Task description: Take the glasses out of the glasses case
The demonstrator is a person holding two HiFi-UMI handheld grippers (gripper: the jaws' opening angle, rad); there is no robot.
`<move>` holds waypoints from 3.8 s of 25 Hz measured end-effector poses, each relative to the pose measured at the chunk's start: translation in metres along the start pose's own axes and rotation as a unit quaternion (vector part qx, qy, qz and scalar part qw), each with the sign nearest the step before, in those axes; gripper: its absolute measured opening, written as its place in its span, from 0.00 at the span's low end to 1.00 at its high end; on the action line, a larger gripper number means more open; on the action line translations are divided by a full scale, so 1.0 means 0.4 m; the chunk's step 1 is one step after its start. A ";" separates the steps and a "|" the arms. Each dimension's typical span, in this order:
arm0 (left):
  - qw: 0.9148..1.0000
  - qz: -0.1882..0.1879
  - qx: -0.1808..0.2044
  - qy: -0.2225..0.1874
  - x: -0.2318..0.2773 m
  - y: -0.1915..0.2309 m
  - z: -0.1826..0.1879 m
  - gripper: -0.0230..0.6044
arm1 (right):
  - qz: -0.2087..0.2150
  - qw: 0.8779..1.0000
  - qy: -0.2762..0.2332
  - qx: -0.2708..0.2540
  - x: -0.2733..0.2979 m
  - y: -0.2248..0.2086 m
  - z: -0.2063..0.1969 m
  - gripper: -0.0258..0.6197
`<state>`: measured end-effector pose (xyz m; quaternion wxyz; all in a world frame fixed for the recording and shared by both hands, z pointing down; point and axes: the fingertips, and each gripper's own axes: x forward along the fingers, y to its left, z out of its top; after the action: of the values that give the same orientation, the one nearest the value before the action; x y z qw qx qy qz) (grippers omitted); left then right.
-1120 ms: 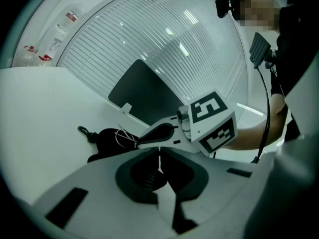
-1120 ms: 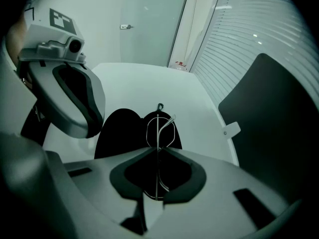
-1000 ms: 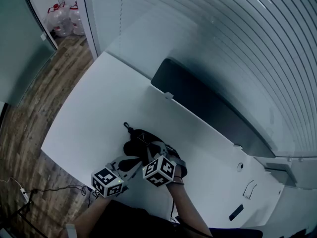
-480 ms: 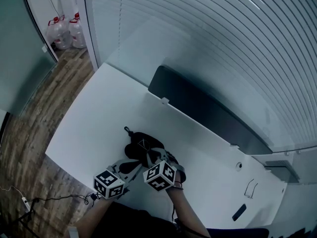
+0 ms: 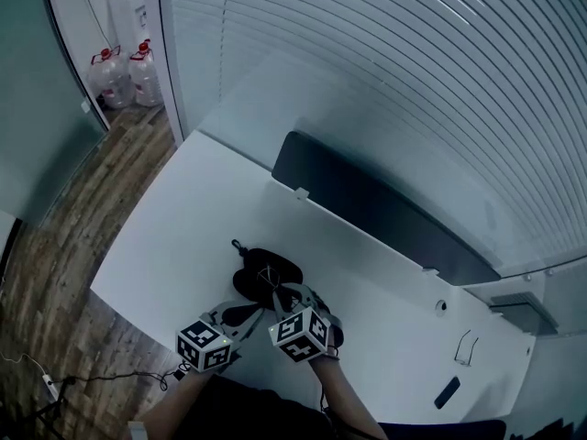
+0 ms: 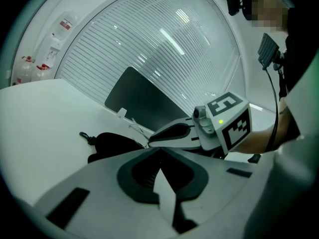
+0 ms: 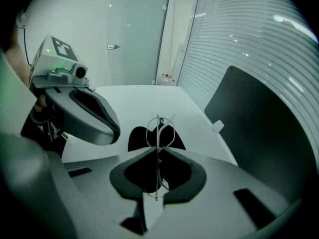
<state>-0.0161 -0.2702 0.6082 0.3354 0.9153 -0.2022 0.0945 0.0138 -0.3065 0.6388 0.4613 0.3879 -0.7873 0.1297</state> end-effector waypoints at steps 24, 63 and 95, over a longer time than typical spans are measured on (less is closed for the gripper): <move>0.998 -0.008 0.054 0.011 -0.020 -0.027 0.055 0.04 | -0.034 0.965 -0.193 0.173 -0.146 -0.008 0.064 0.11; 0.996 -0.029 0.052 -0.068 -0.053 -0.141 0.164 0.04 | 0.030 0.867 -0.414 0.274 -0.381 -0.020 0.118 0.11; 0.991 0.025 0.064 -0.113 -0.160 -0.422 -0.016 0.04 | 0.075 0.865 -0.412 0.276 -0.526 0.155 -0.098 0.11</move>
<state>-0.0008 -0.1293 0.4961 0.2489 0.9342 -0.2555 0.0120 0.0507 -0.1398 0.4953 -0.0417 0.4571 -0.8646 0.2044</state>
